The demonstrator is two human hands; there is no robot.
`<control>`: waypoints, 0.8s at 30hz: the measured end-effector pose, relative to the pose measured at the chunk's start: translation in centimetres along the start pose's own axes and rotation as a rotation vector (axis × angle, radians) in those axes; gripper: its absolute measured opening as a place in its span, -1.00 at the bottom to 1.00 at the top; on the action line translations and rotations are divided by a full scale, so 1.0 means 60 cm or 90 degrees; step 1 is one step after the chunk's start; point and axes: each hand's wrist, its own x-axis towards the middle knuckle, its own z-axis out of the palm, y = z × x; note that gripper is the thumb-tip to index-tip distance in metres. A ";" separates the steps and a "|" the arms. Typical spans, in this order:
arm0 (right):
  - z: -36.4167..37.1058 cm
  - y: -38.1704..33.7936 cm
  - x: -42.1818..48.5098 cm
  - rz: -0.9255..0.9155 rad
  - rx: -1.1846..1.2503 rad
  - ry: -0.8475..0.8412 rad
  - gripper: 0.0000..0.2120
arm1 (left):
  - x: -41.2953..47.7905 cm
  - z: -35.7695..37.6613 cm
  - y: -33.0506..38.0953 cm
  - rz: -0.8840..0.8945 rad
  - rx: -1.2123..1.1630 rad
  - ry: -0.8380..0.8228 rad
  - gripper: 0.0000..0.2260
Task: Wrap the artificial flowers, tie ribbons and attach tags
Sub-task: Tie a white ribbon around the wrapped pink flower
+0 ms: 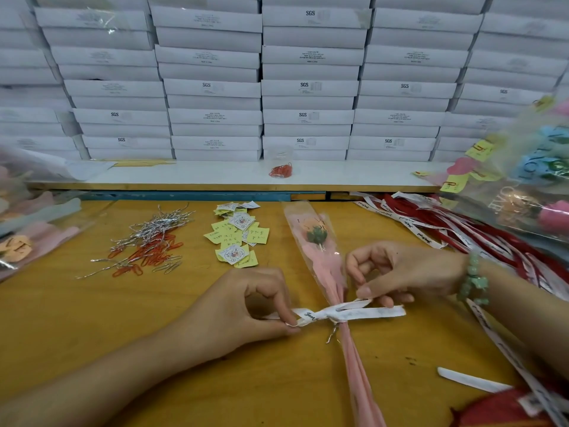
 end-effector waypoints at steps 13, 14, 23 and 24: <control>0.003 -0.003 0.001 0.045 -0.013 0.021 -0.84 | 0.000 -0.002 0.001 -0.015 -0.012 -0.039 -0.84; 0.005 -0.002 0.002 0.035 0.000 0.045 -0.79 | 0.000 -0.002 0.002 -0.020 -0.032 -0.037 -0.81; 0.026 0.010 0.013 -0.110 -0.099 0.273 -0.64 | 0.004 0.001 -0.004 -0.039 -0.050 0.066 -0.73; 0.028 0.009 0.014 -0.116 -0.123 0.262 -0.63 | 0.004 0.002 -0.005 -0.045 -0.042 0.063 -0.75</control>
